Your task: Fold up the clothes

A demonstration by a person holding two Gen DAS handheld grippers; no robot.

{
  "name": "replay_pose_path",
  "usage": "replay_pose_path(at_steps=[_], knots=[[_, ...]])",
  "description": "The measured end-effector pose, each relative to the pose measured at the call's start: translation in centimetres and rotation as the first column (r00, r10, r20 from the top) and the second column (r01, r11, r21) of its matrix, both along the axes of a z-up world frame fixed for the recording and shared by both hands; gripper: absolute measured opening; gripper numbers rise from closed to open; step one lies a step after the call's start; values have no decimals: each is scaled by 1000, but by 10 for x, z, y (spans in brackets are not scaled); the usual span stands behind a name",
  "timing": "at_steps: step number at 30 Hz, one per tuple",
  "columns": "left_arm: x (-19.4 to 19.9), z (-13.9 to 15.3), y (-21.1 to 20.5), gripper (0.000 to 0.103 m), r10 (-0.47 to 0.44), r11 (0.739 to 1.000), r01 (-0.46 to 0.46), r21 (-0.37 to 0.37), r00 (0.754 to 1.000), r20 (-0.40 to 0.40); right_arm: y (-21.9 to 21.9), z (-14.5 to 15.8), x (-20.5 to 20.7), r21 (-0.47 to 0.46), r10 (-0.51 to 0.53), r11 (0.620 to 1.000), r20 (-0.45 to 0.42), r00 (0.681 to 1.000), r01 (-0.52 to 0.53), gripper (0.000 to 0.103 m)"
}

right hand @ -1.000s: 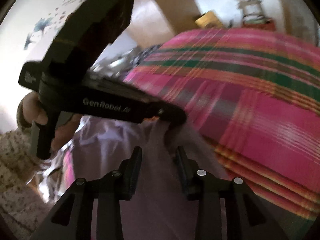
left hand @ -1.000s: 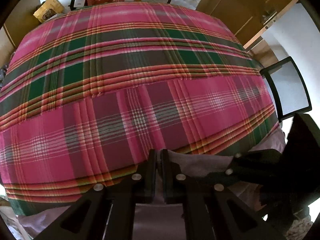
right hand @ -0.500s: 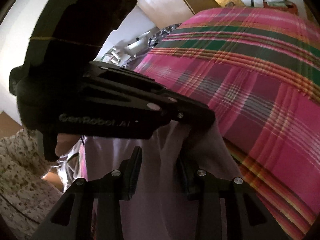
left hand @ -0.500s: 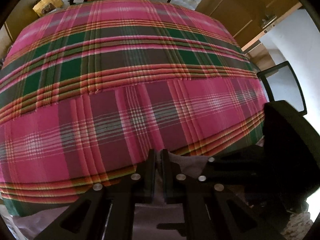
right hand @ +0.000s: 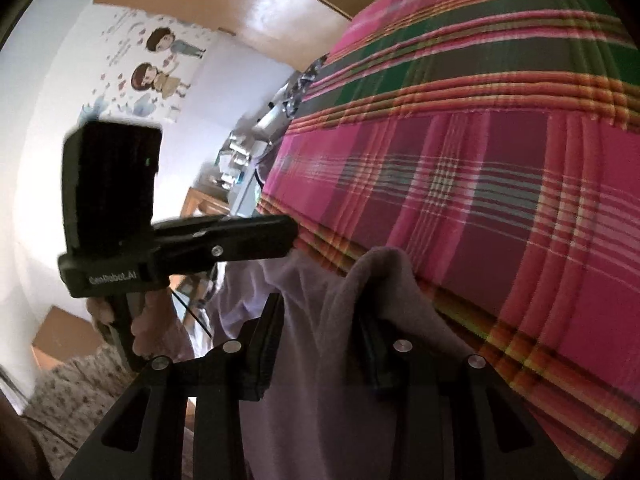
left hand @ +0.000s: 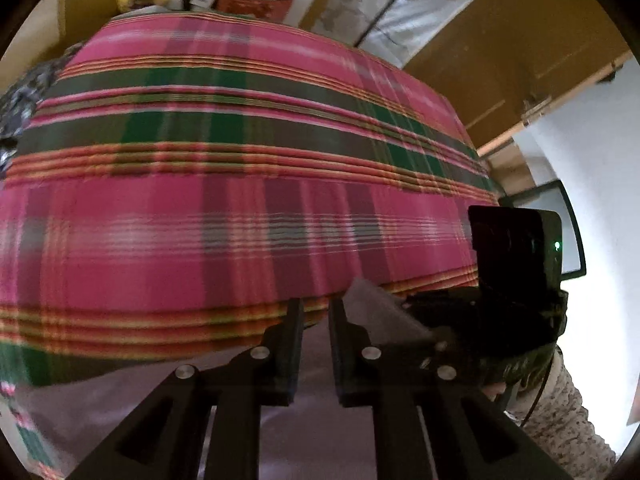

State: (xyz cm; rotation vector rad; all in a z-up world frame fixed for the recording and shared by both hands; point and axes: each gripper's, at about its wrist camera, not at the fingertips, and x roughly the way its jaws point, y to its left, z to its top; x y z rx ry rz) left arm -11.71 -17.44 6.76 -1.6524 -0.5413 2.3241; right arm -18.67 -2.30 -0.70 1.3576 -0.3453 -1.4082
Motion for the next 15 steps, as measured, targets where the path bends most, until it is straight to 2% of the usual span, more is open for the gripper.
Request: replay_pose_path(at_steps=[3, 6, 10, 13, 14, 15], knots=[[14, -8, -21, 13, 47, 999, -47, -13, 999, 13, -1, -1, 0, 2, 3, 1000, 14, 1000, -3, 37], [26, -20, -36, 13, 84, 996, -84, 14, 996, 39, -1, -5, -2, -2, 12, 1000, 58, 998, -12, 37], [40, -30, -43, 13, 90, 995, -92, 33, 995, 45, -10, -5, -6, 27, 21, 999, 35, 999, -22, 37], [43, -36, -46, 13, 97, 994, -99, 49, 994, 43, -11, -5, -9, 19, 7, 1000, 25, 1000, -8, 28], [44, -38, -47, 13, 102, 993, -104, 55, 994, 46, -11, -6, -10, 21, -3, 1000, 23, 1000, 2, 16], [44, -39, -48, 13, 106, 992, -109, 59, 993, 48, -11, -8, -12, 23, -12, 1000, 20, 1000, 12, 10]])
